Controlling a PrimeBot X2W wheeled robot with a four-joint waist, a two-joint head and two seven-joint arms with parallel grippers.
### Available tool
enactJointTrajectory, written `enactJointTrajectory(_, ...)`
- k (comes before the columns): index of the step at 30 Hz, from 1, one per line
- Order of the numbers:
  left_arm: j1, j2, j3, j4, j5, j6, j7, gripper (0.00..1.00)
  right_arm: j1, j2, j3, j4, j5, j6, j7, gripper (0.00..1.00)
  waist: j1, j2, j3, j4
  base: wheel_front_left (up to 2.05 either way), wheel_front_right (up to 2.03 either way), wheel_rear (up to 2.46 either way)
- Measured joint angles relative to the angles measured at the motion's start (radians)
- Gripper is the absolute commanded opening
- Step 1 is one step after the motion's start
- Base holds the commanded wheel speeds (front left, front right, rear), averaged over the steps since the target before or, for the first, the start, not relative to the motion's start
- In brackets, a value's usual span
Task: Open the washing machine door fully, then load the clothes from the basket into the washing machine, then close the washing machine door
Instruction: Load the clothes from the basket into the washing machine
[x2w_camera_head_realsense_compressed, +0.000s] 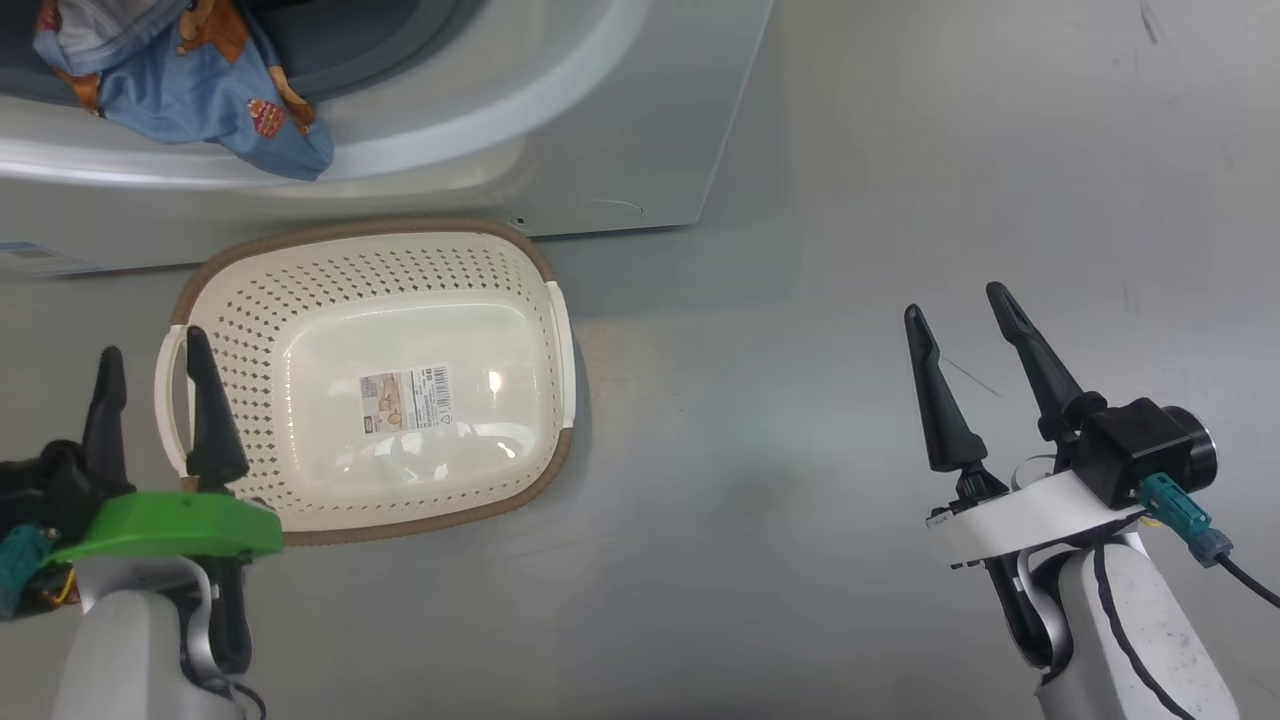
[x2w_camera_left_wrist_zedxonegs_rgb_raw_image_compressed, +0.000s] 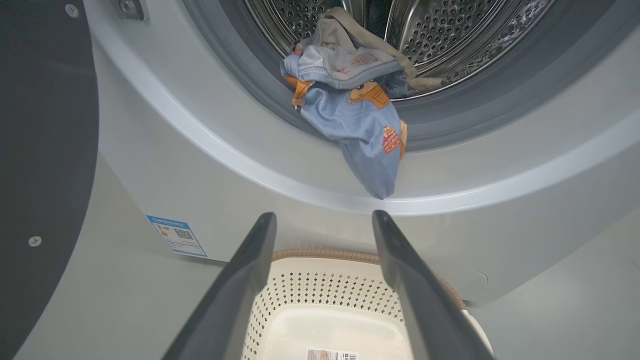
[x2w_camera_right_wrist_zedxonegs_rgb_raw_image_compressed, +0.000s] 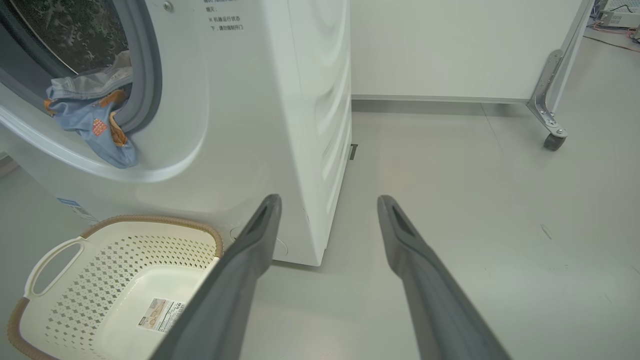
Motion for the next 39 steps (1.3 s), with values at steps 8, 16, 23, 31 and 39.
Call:
enactJointTrajectory(8, -0.140, 0.019, 0.019, 0.039, -0.044, 0.000, 0.054, 1.00, -0.008, 0.000, 0.011, -0.003, 0.001, 0.000, 0.000, 1.00, 0.0000, 0.0000, 0.024, -0.042, 0.00, 0.00, 0.00)
enactJointTrajectory(16, -0.265, 0.049, 0.062, 0.107, -0.092, 0.000, 0.114, 1.00, -0.020, 0.000, 0.018, -0.010, 0.008, 0.000, 0.000, 1.00, 0.0000, 0.0000, 0.053, -0.078, 0.00, 0.00, 0.00)
enactJointTrajectory(23, -0.342, 0.045, 0.097, 0.185, -0.193, -0.002, 0.159, 1.00, -0.027, 0.001, 0.019, -0.016, 0.008, 0.000, 0.000, 1.00, 0.0000, 0.0000, 0.075, -0.097, 0.00, 0.00, 0.00)
enactJointTrajectory(31, -0.416, 0.068, 0.106, 0.236, -0.202, -0.003, 0.164, 1.00, -0.038, 0.001, 0.021, -0.020, 0.007, 0.000, 0.000, 1.00, 0.0000, 0.0000, 0.102, -0.107, 0.00, 0.00, 0.00)
enactJointTrajectory(39, -0.485, 0.074, 0.114, 0.295, -0.245, -0.011, 0.172, 1.00, -0.039, 0.001, 0.027, -0.022, -0.002, 0.000, 0.000, 1.00, 0.0000, 0.0000, 0.132, -0.117, 0.00, 0.00, 0.00)
